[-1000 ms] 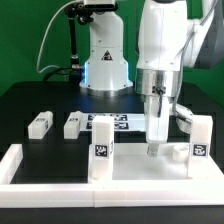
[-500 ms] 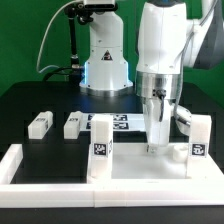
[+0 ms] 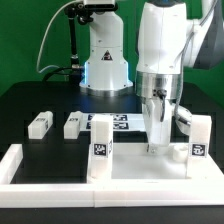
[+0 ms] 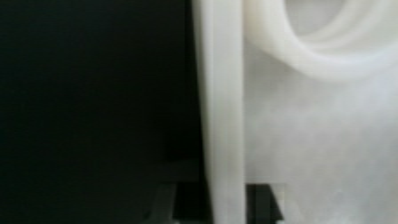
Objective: Assemble desk
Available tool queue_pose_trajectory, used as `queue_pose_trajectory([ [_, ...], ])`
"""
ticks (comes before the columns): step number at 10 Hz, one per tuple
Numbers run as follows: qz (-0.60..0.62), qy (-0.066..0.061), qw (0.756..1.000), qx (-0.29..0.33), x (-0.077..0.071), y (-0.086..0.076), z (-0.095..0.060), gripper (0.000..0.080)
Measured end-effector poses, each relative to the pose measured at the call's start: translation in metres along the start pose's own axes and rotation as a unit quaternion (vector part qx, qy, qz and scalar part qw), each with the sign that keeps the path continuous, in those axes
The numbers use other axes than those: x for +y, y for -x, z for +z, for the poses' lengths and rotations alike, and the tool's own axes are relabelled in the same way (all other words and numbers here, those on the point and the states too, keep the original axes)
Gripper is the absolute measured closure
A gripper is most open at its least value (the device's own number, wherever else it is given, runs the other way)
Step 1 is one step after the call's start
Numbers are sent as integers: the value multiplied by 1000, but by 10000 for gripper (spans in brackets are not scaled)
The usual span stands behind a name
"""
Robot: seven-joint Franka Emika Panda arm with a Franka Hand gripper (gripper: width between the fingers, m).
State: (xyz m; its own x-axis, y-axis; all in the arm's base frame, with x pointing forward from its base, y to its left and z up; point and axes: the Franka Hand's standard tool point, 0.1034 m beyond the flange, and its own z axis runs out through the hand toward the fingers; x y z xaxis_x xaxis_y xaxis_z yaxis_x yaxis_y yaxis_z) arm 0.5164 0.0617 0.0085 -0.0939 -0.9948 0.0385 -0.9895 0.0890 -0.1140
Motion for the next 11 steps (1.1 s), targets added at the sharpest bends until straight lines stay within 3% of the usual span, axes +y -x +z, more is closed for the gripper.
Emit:
queue_pose_trajectory([
  [3,-40,-1,999,0,-1,-3,-1,735],
  [6,-218,51,974,-41,19,-48,-1,732],
  [8,-317,64,944,-63,30,-71,0,722],
  [11,-373,64,923,-68,35,-79,1,722],
])
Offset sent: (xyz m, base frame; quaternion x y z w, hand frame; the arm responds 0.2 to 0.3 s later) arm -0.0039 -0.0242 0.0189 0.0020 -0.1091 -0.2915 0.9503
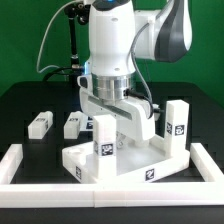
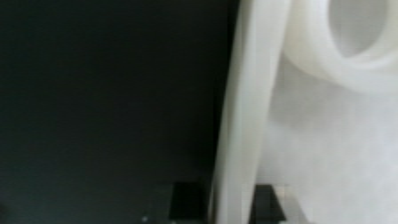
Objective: Assemble desk
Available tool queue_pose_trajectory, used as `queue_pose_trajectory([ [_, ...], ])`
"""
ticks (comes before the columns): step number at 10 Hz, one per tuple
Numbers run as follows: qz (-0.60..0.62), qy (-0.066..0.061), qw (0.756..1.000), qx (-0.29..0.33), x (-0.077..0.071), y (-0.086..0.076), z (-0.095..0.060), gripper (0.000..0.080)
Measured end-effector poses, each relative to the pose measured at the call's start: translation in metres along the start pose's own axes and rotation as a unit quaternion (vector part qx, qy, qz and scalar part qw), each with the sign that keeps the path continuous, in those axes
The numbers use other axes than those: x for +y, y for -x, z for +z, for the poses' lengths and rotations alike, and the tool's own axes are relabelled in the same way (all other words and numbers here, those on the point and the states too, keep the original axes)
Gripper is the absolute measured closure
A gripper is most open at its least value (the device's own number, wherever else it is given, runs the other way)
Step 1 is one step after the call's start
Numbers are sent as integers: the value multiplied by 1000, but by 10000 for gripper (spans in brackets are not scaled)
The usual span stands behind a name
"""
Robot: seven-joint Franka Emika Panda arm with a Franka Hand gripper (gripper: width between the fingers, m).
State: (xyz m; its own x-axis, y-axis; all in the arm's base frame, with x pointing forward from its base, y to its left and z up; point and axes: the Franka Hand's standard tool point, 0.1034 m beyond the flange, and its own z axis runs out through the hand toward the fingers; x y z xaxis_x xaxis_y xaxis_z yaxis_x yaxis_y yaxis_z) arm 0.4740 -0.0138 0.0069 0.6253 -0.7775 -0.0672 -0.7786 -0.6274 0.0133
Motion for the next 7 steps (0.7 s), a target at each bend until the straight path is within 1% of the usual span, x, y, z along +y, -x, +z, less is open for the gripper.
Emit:
queue_pose_trajectory([
  [2,-54,2,999,-1,3,-1,0,722],
  [3,-112,9,994,-9,2,-2,-2,722],
  [4,-191,6,982,-1,-7,-13,-8,723],
  [5,-262,-2,965,8,-17,-25,-12,732],
  [6,-323,-8,946,14,-23,-31,-13,732],
  [7,-360,-9,933,18,-25,-31,-13,739],
])
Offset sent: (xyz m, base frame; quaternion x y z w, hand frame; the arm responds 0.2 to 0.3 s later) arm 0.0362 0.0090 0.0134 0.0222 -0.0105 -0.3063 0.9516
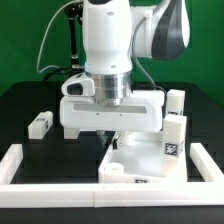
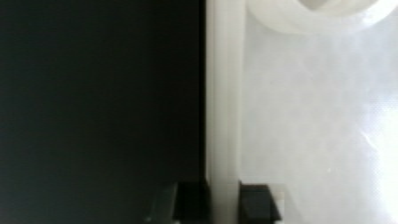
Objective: Assemble desk
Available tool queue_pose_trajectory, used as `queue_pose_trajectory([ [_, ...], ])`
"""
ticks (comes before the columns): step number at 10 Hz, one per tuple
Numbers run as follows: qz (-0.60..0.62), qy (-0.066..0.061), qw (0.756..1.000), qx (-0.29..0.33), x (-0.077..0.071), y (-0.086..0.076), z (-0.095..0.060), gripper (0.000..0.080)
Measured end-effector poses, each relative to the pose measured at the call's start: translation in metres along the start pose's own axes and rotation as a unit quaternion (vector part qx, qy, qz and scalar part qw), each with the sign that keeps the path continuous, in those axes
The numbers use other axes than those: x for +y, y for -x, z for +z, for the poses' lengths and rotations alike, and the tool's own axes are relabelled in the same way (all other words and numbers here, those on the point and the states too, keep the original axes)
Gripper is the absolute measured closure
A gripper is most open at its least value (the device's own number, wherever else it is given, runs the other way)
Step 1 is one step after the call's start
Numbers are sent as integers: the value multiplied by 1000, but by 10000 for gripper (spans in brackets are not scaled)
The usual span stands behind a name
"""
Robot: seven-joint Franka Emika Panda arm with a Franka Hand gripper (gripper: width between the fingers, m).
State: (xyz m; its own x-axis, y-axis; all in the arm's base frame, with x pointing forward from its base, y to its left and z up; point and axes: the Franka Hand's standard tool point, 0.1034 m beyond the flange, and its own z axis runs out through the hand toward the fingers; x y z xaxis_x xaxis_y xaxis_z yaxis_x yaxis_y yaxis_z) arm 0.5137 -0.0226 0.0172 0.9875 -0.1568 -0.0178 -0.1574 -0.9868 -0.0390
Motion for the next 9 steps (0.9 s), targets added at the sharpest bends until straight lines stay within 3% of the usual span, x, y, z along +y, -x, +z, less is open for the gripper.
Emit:
queue_pose_trajectory([
  [4,-121,14,992,-6,9,-2,-1,739],
  [7,-307,25,951,6,12,-35,-5,739],
  [9,-400,31,916,8,16,-49,-7,739],
])
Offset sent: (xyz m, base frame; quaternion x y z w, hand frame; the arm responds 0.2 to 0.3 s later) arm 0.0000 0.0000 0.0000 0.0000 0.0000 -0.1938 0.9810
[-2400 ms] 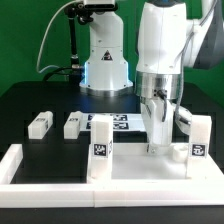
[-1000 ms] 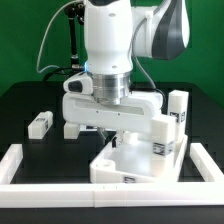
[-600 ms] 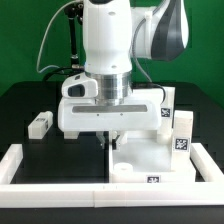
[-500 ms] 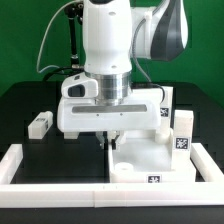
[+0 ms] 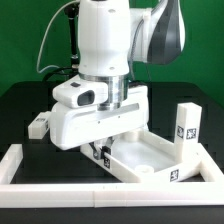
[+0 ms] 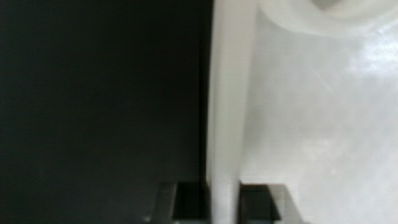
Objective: Assemble desk
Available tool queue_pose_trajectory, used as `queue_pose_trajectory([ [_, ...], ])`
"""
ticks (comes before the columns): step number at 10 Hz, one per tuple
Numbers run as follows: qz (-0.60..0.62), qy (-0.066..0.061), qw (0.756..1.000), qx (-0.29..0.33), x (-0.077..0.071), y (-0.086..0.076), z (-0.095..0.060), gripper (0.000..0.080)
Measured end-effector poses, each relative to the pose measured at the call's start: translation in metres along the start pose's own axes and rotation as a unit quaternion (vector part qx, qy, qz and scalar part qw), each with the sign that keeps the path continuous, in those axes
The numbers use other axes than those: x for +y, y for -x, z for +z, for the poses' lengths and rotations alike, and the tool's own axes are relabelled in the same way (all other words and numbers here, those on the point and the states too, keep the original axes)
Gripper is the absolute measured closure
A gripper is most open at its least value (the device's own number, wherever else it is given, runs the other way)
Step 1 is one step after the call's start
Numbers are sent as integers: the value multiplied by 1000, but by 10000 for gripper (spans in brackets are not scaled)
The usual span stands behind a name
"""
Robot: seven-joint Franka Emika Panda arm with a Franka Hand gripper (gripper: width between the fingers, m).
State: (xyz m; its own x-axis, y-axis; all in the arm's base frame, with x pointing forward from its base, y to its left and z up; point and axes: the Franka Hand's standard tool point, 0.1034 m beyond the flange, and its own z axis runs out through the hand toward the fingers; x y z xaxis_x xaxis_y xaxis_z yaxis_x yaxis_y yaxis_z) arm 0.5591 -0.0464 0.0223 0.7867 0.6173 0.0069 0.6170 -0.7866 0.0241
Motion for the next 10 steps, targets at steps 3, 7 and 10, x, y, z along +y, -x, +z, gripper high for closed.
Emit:
queue_pose_trajectory([
  [3,-79,5,997,-13,3,6,2,739],
  [7,-236,25,971,9,6,-48,-9,739],
  [10,-330,38,943,0,9,-57,-14,739],
])
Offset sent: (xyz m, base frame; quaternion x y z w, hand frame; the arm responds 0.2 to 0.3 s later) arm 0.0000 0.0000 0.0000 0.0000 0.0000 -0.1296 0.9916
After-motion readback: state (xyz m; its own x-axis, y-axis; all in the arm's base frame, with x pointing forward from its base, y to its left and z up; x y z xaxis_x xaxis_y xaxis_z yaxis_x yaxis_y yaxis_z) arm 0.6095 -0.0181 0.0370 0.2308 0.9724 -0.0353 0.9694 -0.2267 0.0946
